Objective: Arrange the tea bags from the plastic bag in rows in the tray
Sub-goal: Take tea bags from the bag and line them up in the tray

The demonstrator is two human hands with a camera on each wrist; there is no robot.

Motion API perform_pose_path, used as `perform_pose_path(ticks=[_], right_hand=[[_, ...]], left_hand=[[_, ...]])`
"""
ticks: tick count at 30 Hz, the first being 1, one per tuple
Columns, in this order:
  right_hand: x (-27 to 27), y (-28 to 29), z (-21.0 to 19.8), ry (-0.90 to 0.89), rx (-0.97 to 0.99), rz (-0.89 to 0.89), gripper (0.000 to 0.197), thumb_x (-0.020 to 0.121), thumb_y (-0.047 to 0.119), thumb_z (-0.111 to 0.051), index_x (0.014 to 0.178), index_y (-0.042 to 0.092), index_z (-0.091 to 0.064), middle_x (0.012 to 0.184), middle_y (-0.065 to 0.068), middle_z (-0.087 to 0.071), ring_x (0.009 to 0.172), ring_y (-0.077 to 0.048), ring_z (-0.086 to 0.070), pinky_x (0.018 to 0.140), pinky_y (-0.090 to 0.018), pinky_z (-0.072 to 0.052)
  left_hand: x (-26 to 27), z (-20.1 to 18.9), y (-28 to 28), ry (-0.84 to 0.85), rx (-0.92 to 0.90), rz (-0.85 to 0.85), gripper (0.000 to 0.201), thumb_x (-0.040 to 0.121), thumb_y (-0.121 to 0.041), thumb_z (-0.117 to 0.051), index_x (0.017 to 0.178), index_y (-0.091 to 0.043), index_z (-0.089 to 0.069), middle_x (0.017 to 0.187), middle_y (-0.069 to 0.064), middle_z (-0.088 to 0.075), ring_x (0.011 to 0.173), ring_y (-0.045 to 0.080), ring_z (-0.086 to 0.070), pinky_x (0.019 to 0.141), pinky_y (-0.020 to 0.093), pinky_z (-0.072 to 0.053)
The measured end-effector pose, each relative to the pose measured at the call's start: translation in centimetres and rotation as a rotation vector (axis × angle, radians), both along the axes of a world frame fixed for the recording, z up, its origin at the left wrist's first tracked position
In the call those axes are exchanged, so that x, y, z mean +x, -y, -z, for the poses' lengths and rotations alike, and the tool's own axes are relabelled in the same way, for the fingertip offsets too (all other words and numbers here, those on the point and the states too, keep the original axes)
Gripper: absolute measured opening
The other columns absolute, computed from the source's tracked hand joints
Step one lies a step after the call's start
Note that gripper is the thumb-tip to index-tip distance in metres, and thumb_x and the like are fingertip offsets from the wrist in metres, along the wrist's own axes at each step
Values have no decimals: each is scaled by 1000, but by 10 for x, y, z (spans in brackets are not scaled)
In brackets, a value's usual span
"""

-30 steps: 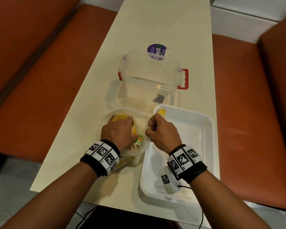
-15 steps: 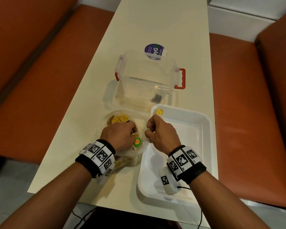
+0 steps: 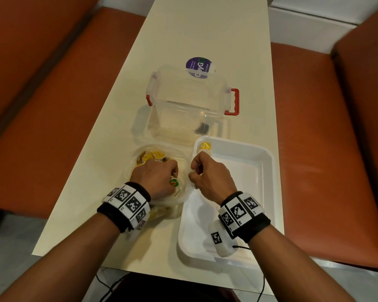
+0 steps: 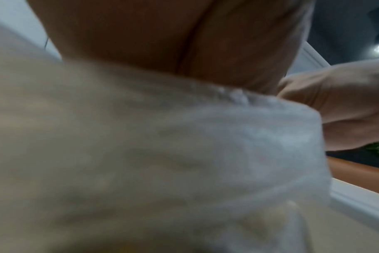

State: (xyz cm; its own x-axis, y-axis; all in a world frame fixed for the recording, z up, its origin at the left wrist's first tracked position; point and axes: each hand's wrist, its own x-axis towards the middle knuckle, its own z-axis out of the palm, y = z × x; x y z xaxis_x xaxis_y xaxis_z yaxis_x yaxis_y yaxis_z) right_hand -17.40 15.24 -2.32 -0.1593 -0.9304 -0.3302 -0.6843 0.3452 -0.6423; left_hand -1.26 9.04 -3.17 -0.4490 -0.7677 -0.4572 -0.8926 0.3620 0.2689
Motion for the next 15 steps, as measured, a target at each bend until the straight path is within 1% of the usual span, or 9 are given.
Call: perform_pose_path(ticks=[2,4,6,8,10,12,14,15], right_hand=[[0,-1,0,8,-5,-1,18,89,21,-63,92,31,-48,80,8,-62,76,-23,-67,79,-46,-55],[1,-1,1,18,-12,-2,17,89,21,-63,92,30,-49,81,7,-62,76,-23,-67,78,-46,-56],[3,-1,1,23,-14,-6,17,89,22,-63,92,31,-49,80,7,-62,75,-23,-67,78,-46,-56],[5,0,1,28,-17,-12,17,88,22,-63,92,31,-49,80,8,-62,75,-23,-67,78,-46,-56],[6,0,1,35,-22,-20,16,89,22,-63,92,30,-49,79,8,-62,75,-23,-67,78,-46,-56],[8,0,0,50,-26,-27,16,90,21,-63,93,29,-50,79,9,-62,76,-22,-67,78,-46,-55],[9,1,-1,77,-29,-36,15,90,21,-64,94,28,-51,80,8,-63,76,-21,-67,78,-44,-55],[10,2,-2,89,-26,-42,16,91,22,-65,94,28,-51,81,8,-64,76,-20,-68,79,-44,-55]], left_hand=[[6,-2,3,-23,23,-7,29,81,-41,-66,108,-41,-54,99,-11,-59,91,16,-50,69,31,-40],[12,-5,6,-65,52,-18,27,83,-44,-68,107,-42,-57,95,-12,-59,91,15,-53,69,31,-41],[19,-10,11,-162,78,-54,24,83,-46,-69,104,-40,-60,97,-11,-63,92,16,-58,71,32,-44],[26,-15,14,-281,117,-120,21,84,-44,-71,99,-35,-60,98,-11,-64,91,15,-60,73,32,-46],[34,-18,18,-418,195,-220,18,85,-38,-73,94,-30,-60,95,-8,-65,87,16,-62,69,32,-45],[40,-20,19,-581,321,-364,20,80,-32,-77,89,-25,-60,89,-1,-68,80,18,-64,67,32,-48],[44,-22,18,-760,451,-523,20,75,-25,-74,86,-17,-60,81,5,-69,73,20,-62,62,31,-50],[45,-24,16,-839,508,-589,17,78,-18,-73,87,-14,-59,77,7,-67,71,20,-61,58,29,-49]])
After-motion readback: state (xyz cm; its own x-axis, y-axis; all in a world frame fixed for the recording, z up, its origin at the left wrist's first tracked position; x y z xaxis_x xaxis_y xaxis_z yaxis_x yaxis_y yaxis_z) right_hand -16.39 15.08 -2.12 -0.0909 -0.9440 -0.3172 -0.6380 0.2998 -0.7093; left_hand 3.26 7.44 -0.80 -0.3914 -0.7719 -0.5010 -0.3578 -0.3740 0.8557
